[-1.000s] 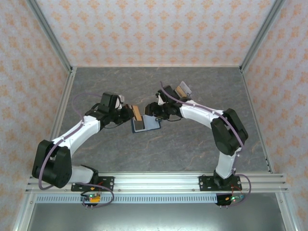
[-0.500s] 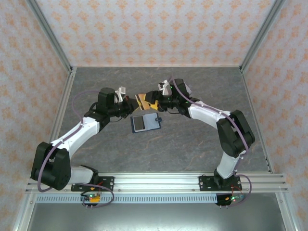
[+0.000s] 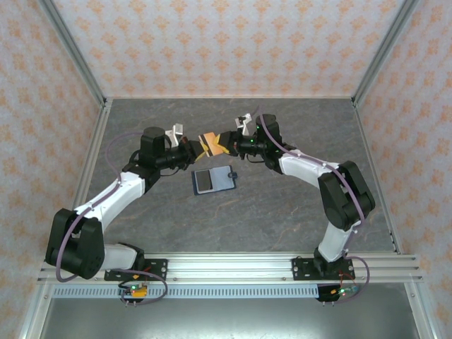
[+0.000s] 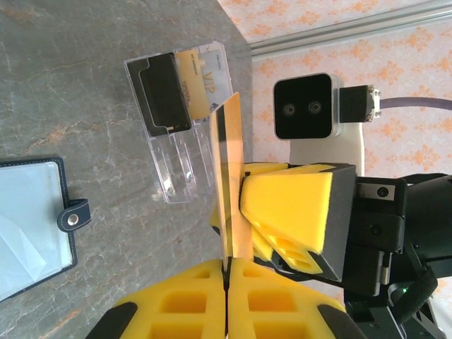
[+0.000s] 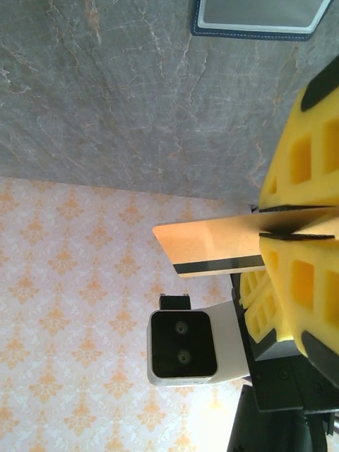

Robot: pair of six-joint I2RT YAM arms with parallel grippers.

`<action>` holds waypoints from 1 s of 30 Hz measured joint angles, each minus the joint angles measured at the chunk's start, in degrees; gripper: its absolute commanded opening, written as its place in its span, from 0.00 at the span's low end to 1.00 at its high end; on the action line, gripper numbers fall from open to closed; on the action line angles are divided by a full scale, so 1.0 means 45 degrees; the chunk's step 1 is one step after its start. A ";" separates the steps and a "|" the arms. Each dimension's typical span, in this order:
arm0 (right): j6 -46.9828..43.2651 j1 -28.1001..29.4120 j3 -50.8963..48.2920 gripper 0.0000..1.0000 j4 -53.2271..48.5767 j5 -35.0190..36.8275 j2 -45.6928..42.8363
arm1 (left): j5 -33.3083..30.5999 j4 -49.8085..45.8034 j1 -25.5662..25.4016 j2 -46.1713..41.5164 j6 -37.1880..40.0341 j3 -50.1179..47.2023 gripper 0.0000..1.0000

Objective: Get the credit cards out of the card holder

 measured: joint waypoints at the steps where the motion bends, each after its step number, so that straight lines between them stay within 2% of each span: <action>1: 0.0058 0.0000 -0.0005 0.05 0.0092 -0.0039 0.0000 | 0.0000 -0.0019 0.0024 0.0005 -0.0058 -0.0005 0.21; 4: -0.0131 0.0029 0.0000 0.00 0.0194 -0.0083 -0.0102 | -0.0039 -0.0301 0.0058 0.0010 -0.0053 -0.0063 0.42; 6: -0.0743 0.0029 0.0024 0.00 -0.0466 0.0097 -0.0262 | -0.0267 -0.0903 0.0078 0.0000 0.0262 -0.0049 0.59; 12: -0.4303 -0.0437 0.0835 0.00 -0.4765 0.2356 -0.1005 | -0.2477 -0.4328 0.0325 -0.0068 0.1787 0.0311 0.85; 15: -0.6212 -0.1030 0.1428 0.00 -0.6572 0.3871 -0.1506 | -0.3512 -0.5644 0.0656 -0.0282 0.2419 0.0374 0.93; 20: -0.9170 -0.1923 0.2171 0.00 -0.8106 0.6416 -0.1953 | -0.4687 -0.6907 0.1093 -0.0617 0.3206 0.0374 0.99; 24: -1.1492 -0.2259 0.2225 0.00 -0.8709 0.7985 -0.1967 | -0.5202 -0.7431 0.1166 -0.0729 0.3609 0.0374 1.00; 30: -1.4489 -0.2283 0.2628 0.00 -0.9054 0.9228 -0.1452 | -0.5459 -0.7669 0.1175 -0.0729 0.3920 0.0374 1.00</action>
